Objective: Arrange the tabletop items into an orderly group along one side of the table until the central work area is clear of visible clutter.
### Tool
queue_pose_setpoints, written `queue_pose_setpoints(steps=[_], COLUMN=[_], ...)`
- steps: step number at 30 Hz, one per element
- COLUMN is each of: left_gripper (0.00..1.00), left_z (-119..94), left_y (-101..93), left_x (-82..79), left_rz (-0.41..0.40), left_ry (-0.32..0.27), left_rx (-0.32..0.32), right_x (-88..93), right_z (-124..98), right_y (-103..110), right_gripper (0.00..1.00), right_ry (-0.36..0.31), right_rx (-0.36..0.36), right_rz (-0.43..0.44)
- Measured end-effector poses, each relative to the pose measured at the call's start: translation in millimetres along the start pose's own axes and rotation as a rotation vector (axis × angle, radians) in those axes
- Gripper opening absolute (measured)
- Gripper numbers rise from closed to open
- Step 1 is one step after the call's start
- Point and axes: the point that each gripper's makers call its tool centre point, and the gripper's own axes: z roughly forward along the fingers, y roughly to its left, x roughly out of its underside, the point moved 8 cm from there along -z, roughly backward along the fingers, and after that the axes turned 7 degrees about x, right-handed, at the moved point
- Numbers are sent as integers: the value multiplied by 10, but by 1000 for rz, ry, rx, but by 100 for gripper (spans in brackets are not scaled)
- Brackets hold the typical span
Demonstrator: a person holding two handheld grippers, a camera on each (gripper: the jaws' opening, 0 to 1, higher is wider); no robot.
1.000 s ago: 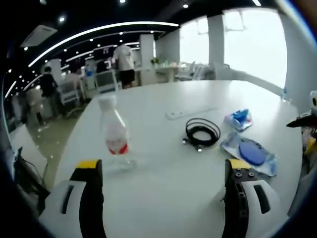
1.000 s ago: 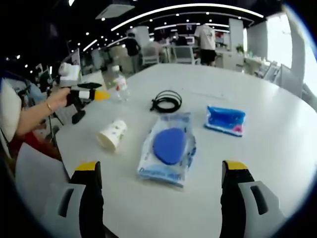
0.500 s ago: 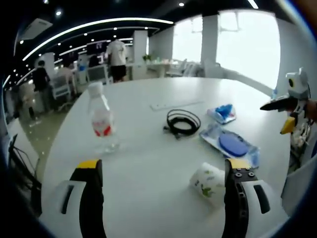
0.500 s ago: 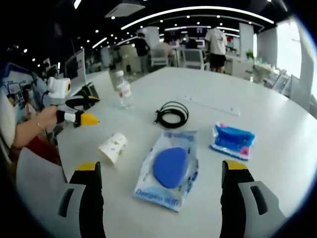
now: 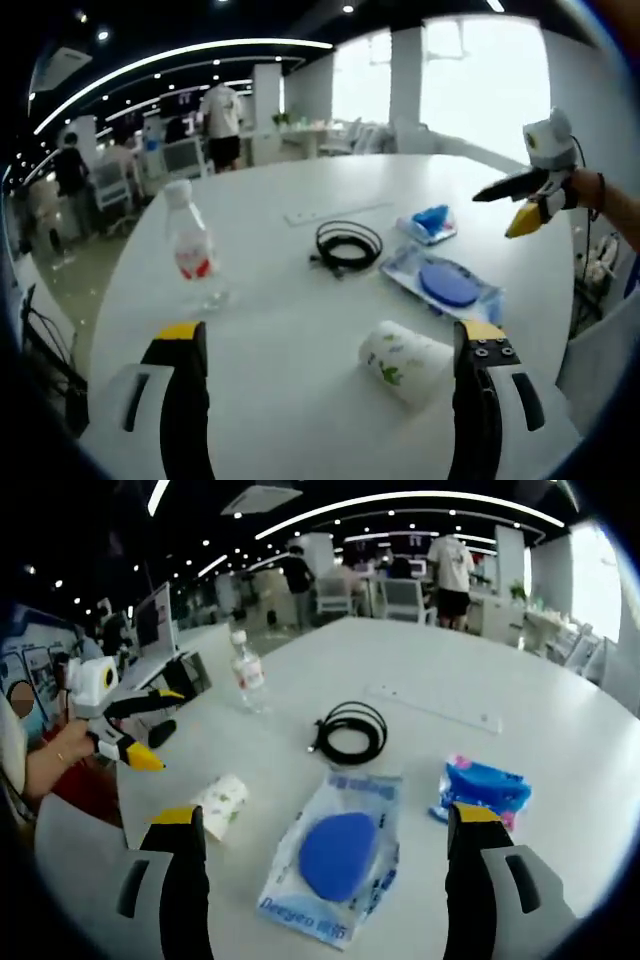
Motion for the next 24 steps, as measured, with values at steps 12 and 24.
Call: queue_pose_setpoints(steps=[12,24], left_gripper=[99,99], left_z=[-42,-46], left_y=[-134,-107], left_x=[30,131], left_rz=[10,-18], left_ry=[31,55], left_rx=[26,6], right_x=[-142,-197], right_z=[414,861], right_y=[-106,-214], right_gripper=[99,97], right_ry=[31,36], right_rx=[-45,-60], right_rz=[-13,-7])
